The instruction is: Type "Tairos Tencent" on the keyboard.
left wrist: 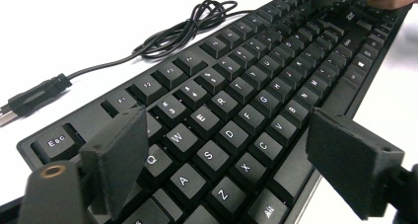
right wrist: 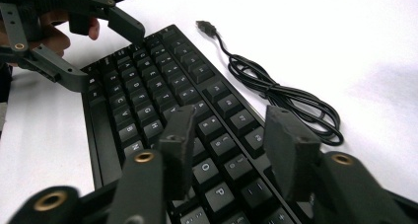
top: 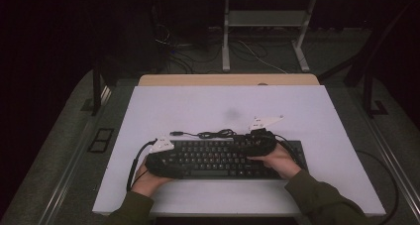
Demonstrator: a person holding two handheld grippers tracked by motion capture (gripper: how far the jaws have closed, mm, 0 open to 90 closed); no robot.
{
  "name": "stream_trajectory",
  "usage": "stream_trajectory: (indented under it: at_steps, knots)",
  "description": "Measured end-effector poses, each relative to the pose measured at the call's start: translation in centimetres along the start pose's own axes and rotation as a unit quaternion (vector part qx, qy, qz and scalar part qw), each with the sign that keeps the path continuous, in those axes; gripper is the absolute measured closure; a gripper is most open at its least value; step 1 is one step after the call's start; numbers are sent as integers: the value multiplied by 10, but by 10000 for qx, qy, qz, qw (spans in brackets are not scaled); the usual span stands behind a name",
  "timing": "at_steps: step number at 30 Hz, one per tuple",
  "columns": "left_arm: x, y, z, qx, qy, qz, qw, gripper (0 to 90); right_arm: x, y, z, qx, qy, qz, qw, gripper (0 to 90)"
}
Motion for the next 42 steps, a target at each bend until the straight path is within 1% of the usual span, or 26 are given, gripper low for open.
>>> stream_trajectory:
  at_steps: [5,11,16,18,24,36,42]
  knots:
    - [-1,-1,0,-26,-15,-27,10000,116,-3,-6,1,-54,23,15,10000,661]
    - [-1,-2,1,-62,-27,-69,10000,72,-4,-12,3,-135,28,131,9998,756]
    - [-2,-3,1,-86,14,-62,9999,17,-2,-16,3,-307,4,240,9992,853]
    - [-2,-3,2,-101,11,-48,9999,0,-2,-18,4,-323,16,254,9992,887]
    - [-2,-4,1,-100,-9,-50,9999,0,-2,-23,7,-373,100,363,9986,896]
    - [0,-6,-2,-35,-65,8,10000,0,2,-33,15,-329,265,659,9969,896]
    - [1,-6,-3,-25,-69,15,10000,0,3,-36,15,-298,295,754,9963,896]
Point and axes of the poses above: each handheld gripper's, and its own axes: y roughly backward along the jaws, x roughly out of its underside, z roughly to its left, the point moved 6 cm from there along -y, roughly forward along the jaws, and after that the axes turned 5 degrees about z, right-handed, at the moved point
